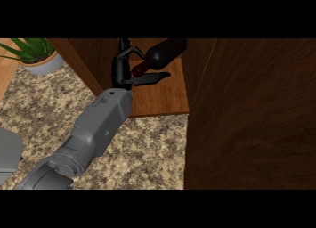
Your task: Pick up the wine, place it into the cabinet and close the cabinet
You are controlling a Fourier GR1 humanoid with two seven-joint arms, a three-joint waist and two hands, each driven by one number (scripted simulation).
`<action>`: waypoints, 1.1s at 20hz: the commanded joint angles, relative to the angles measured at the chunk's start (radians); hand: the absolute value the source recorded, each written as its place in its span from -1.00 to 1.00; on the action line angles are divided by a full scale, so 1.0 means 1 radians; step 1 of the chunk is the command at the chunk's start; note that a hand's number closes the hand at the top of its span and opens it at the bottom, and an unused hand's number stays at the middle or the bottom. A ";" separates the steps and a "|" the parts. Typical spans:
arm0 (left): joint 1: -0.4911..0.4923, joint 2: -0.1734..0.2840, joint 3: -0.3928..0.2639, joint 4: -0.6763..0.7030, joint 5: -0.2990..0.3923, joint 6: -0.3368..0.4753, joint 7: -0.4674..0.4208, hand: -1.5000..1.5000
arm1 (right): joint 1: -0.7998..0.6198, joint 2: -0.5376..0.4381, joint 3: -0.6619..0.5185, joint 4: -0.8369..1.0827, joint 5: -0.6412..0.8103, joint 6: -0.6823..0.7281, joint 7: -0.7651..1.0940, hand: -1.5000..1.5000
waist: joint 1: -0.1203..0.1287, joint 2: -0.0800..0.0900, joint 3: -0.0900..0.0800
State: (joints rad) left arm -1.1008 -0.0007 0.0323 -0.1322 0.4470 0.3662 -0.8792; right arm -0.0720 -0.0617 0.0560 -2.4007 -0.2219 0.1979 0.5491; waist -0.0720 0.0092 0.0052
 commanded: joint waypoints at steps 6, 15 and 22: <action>0.055 0.001 0.011 0.022 0.048 -0.049 0.000 -1.00 | 0.030 0.003 0.028 -0.063 -0.039 -0.003 0.038 -1.00 | 0.004 0.006 -0.006; 0.097 0.001 -0.105 -0.061 0.184 -0.083 0.028 -1.00 | -0.030 0.025 0.054 -0.044 0.005 -0.050 0.050 -1.00 | -0.003 -0.005 -0.006; 0.261 0.001 -0.308 -0.269 0.298 -0.007 0.033 -1.00 | 0.033 0.001 0.010 -0.075 -0.039 -0.024 0.031 -1.00 | 0.017 -0.014 -0.005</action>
State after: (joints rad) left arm -0.9257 0.0000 -0.1773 -0.2946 0.6718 0.3093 -0.8641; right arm -0.0853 -0.0537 0.0920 -2.4041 -0.2139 0.1642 0.5815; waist -0.0675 -0.0014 0.0012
